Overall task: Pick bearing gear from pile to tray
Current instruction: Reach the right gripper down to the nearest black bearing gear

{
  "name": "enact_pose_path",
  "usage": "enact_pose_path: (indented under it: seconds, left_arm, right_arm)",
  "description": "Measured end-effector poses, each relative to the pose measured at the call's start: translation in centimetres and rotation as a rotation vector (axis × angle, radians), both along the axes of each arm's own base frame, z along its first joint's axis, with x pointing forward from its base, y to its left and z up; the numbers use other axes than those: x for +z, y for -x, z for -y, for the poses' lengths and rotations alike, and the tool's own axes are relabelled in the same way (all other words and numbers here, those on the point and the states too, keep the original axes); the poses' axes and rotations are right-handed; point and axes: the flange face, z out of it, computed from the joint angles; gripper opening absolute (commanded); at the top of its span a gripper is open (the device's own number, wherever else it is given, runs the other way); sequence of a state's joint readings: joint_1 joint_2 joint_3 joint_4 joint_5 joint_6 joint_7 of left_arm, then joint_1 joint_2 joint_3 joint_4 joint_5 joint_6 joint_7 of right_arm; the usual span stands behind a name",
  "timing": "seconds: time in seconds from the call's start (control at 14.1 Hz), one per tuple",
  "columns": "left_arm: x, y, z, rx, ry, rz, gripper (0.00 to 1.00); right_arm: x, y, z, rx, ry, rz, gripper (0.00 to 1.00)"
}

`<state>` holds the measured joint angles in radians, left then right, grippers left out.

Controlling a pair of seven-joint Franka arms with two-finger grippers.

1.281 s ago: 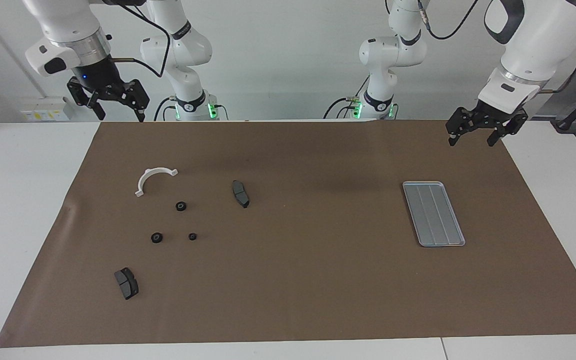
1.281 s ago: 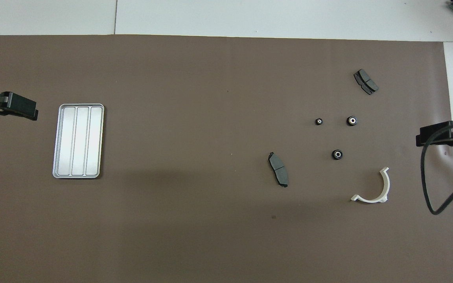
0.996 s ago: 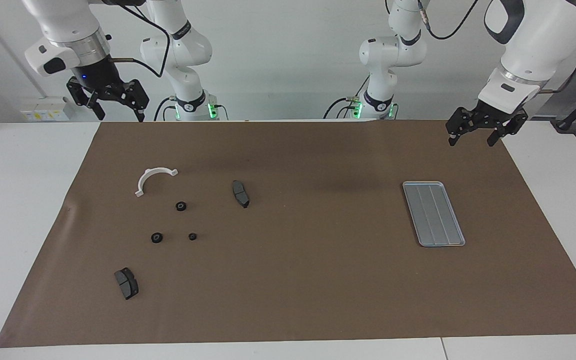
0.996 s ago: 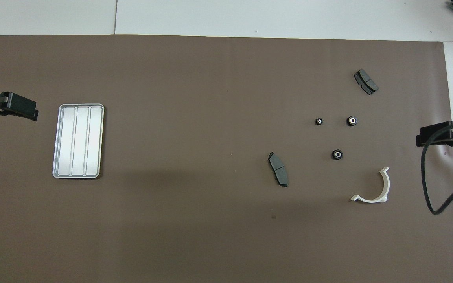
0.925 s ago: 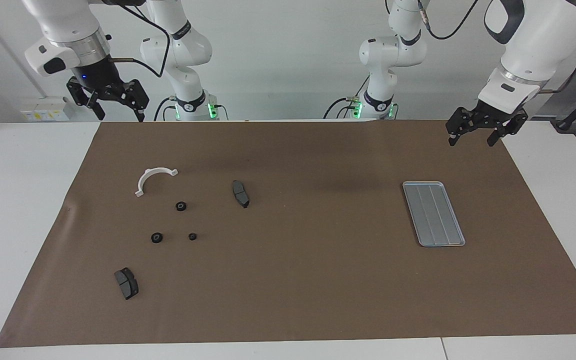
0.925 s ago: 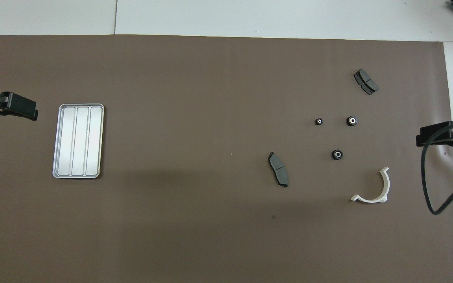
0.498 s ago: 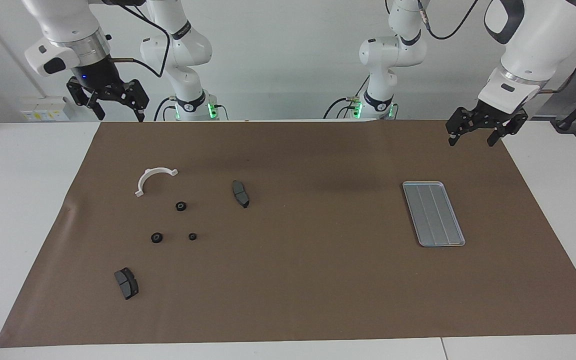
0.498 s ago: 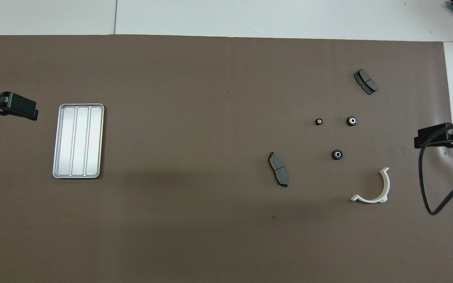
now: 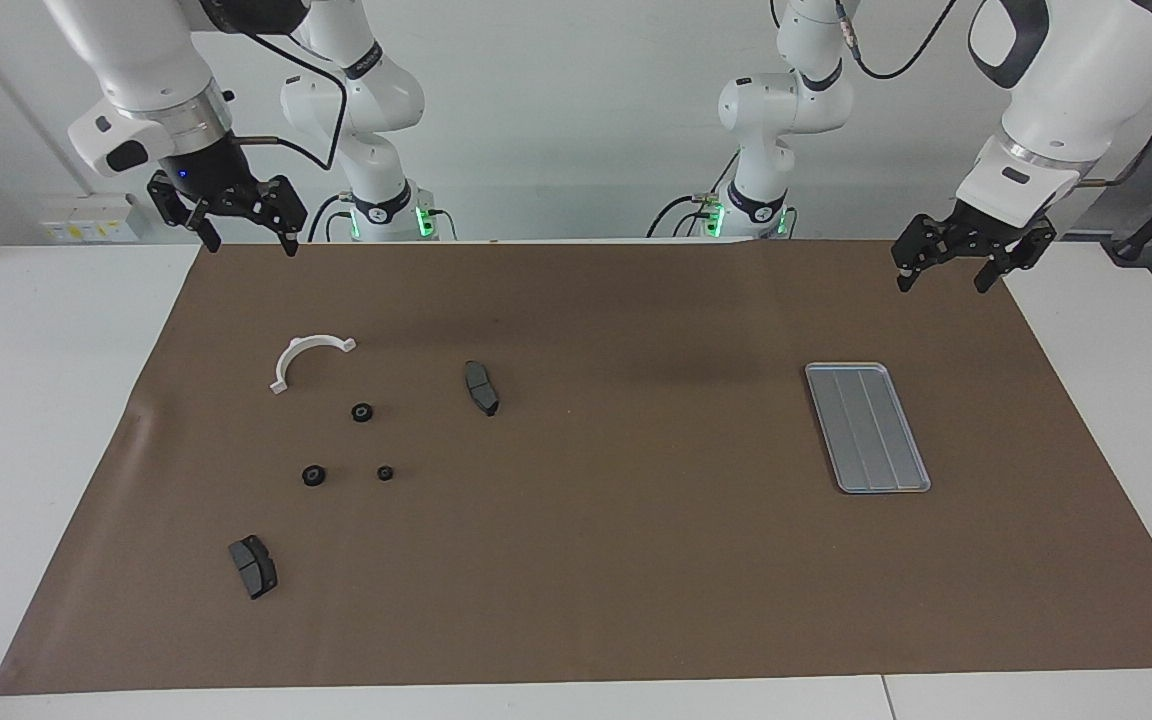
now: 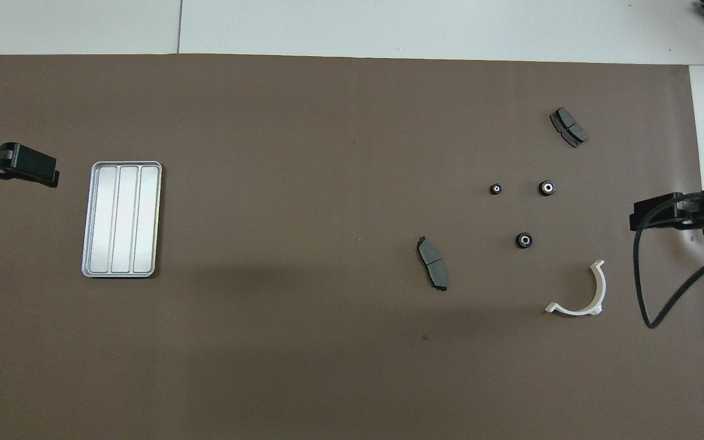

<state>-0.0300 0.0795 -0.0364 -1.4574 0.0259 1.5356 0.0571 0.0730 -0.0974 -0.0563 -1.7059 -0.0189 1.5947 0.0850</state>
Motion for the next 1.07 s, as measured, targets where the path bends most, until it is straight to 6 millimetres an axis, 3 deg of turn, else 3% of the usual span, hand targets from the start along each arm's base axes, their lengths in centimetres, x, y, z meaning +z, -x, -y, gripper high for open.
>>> enact_pose_path:
  seconds: [0.28,0.64,1.07]
  left_arm:
    - [0.0,0.0,0.0,0.000,0.000,0.000,1.00]
    - [0.0,0.0,0.0,0.000,0.000,0.000,1.00]
    - [0.0,0.0,0.0,0.000,0.000,0.000,1.00]
  right_arm:
    - [-4.6,-0.9,-0.3,0.022,0.000,0.018,1.00]
    - [-10.6,-2.2,-1.9,0.100,0.001,0.019,1.00]
    - [-17.6,-3.1,-2.1,0.126,0.003,0.003,1.00]
